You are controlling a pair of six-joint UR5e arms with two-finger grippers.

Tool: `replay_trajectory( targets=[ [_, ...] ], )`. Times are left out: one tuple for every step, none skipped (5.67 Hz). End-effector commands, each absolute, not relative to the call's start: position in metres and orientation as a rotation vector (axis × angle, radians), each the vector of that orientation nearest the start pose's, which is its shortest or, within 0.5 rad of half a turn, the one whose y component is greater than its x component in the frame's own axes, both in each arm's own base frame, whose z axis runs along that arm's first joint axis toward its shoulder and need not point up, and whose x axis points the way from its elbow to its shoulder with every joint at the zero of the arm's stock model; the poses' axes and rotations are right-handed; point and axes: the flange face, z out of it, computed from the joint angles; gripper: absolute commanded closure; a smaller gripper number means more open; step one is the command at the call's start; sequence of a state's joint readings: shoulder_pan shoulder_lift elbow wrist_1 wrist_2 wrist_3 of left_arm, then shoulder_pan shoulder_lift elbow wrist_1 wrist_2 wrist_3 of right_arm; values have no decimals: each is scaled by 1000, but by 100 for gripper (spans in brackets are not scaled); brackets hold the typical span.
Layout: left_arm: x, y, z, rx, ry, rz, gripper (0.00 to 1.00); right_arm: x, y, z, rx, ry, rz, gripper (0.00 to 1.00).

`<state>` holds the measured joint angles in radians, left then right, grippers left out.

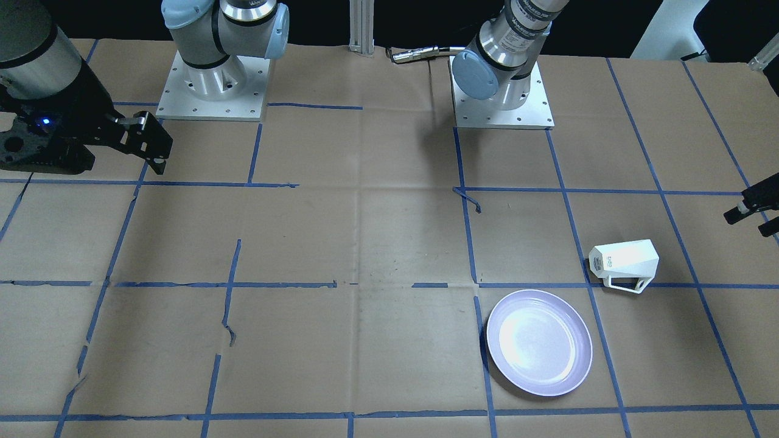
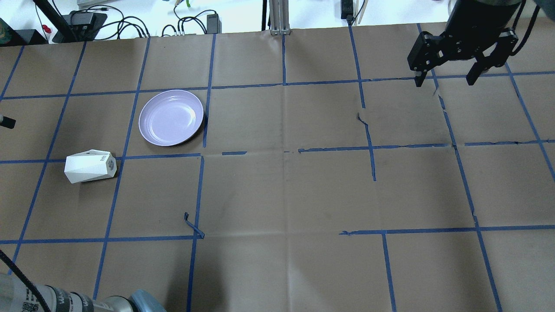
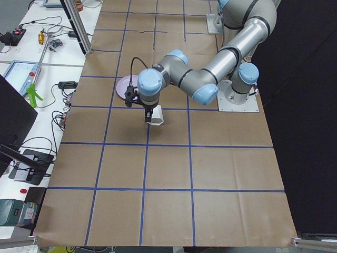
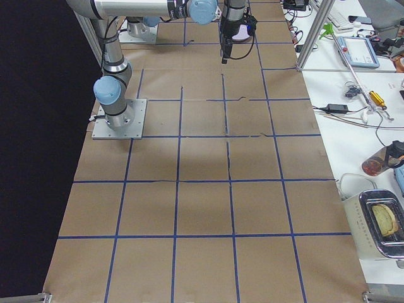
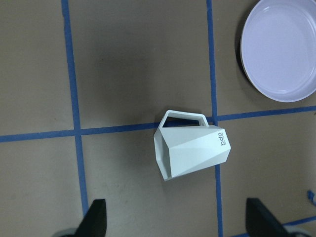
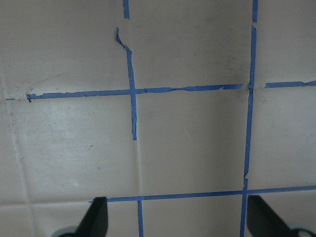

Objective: Flip cup and place on plate
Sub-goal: 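Lower the left gripper beside the lying white mug and approach it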

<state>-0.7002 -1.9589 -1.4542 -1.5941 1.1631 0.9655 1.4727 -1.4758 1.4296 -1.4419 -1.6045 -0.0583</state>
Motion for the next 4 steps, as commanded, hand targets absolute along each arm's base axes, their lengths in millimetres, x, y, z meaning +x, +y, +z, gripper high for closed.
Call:
replay_trajectory(
  targets=[
    [391,-524,233,19,3873,-458,1,78,-533,496,61,3165,135,0],
    [402,-522,194,15,3991,-465,1,78,-533,496,61,3165,135,0],
    [402,-521,178,33,4139,-473,1,78,-533,496,61,3165,135,0],
    [401,-513,158,-15,4261,-512,1,78,-533,496,61,3165,135,0]
  ],
)
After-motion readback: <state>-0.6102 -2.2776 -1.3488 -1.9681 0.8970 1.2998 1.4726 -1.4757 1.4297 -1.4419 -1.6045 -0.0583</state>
